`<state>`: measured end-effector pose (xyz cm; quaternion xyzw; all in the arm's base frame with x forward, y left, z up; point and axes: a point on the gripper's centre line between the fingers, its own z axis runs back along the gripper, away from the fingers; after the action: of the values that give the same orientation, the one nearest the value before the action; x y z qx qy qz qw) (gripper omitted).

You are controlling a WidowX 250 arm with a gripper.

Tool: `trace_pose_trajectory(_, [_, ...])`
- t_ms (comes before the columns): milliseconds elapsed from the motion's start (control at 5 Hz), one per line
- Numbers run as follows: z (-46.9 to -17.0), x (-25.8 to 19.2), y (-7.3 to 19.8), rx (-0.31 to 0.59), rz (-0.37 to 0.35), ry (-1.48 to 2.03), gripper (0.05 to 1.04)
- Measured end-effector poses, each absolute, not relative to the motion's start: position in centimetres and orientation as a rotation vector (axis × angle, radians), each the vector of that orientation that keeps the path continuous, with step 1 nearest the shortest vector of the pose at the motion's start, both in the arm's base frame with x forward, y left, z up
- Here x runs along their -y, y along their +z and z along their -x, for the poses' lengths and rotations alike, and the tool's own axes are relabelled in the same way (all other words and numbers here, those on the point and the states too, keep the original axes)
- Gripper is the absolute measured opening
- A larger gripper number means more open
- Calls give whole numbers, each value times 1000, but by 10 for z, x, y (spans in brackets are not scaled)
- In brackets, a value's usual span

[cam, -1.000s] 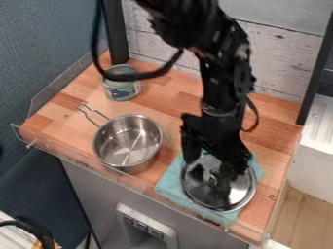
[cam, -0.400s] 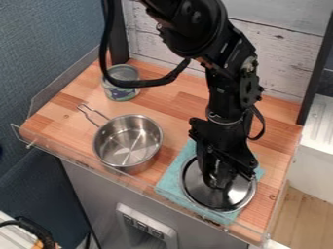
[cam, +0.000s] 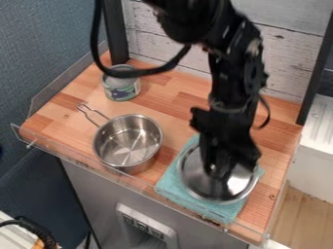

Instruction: Move the pot lid to the left side of the pot

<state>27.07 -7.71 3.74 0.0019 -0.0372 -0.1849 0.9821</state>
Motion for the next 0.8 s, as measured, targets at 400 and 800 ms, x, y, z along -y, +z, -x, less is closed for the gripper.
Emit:
trace_pose_trajectory(400, [-306,13,99,197,11,-111,277])
trace_pose_trajectory(800, [-306,-87,99,145,-57,256,277])
